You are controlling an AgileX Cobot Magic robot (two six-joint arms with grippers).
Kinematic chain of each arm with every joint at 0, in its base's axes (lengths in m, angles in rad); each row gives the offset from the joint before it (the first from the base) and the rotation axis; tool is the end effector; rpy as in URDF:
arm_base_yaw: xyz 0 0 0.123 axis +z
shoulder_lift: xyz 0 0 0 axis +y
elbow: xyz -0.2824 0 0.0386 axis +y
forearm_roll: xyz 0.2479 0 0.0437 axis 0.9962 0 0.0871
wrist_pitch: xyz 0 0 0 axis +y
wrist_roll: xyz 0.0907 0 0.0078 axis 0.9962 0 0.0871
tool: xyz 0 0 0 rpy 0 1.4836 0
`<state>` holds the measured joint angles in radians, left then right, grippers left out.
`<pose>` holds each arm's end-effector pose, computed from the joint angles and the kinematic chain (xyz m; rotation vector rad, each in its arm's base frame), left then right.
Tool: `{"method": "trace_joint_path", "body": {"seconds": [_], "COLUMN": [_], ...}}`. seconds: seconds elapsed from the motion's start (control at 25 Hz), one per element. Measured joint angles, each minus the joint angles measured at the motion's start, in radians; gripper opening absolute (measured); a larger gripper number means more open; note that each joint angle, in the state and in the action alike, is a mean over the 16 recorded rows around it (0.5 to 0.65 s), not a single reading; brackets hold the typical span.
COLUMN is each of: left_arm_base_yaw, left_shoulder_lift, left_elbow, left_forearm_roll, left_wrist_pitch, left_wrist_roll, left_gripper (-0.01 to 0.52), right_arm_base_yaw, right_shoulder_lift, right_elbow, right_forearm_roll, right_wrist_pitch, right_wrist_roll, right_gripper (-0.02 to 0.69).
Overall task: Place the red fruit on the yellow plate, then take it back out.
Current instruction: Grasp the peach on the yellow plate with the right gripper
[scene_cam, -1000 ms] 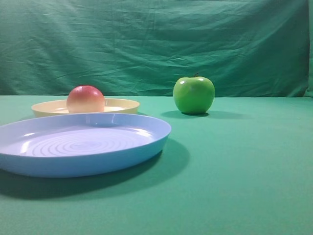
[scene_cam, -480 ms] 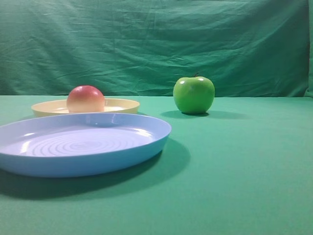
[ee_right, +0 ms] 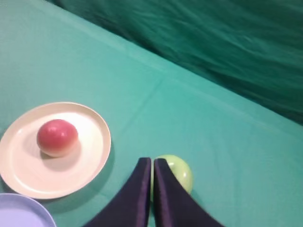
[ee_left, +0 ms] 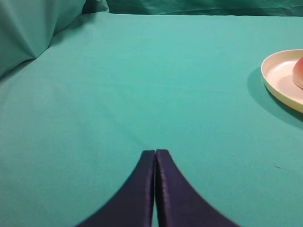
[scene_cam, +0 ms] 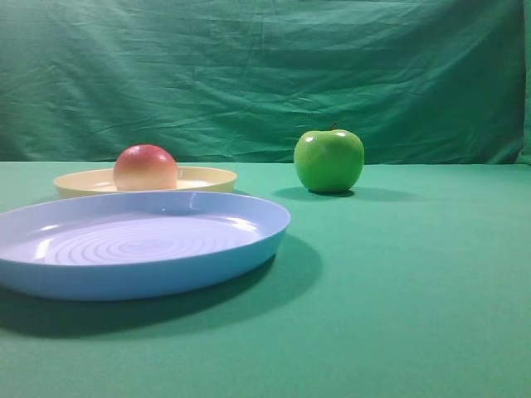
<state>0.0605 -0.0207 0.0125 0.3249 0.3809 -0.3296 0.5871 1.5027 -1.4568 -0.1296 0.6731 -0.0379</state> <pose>0.0508 0.0139 0.1775 -0.1632 1.8310 0.1331 0.2891 0.1835 0.3863 -0.7396 2.0729 0.1625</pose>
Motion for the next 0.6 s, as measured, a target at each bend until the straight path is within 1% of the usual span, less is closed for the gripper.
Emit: {"method": "trace_joint_path", "body": {"seconds": [0.16, 0.32, 0.48, 0.6], "left_arm_base_yaw": [0.0, 0.0, 0.0, 0.0], "left_shoulder_lift": [0.0, 0.0, 0.0, 0.0], "left_elbow": [0.0, 0.0, 0.0, 0.0], "left_forearm_roll": [0.0, 0.0, 0.0, 0.0], "left_wrist_pitch": [0.0, 0.0, 0.0, 0.0], "left_wrist_roll": [0.0, 0.0, 0.0, 0.0], "left_gripper": [0.0, 0.0, 0.0, 0.0], "right_arm_base_yaw": [0.005, 0.011, 0.031, 0.049], "right_shoulder_lift": [0.155, 0.303, 0.44, 0.53], "right_elbow": [-0.16, -0.293, -0.391, -0.439], "right_forearm_roll": [0.087, 0.182, 0.267, 0.311], "right_wrist_pitch": [0.105, 0.165, 0.169, 0.141], "right_wrist_roll": [-0.073, -0.156, -0.234, -0.276], "right_gripper": [0.0, 0.0, 0.0, 0.019]}}
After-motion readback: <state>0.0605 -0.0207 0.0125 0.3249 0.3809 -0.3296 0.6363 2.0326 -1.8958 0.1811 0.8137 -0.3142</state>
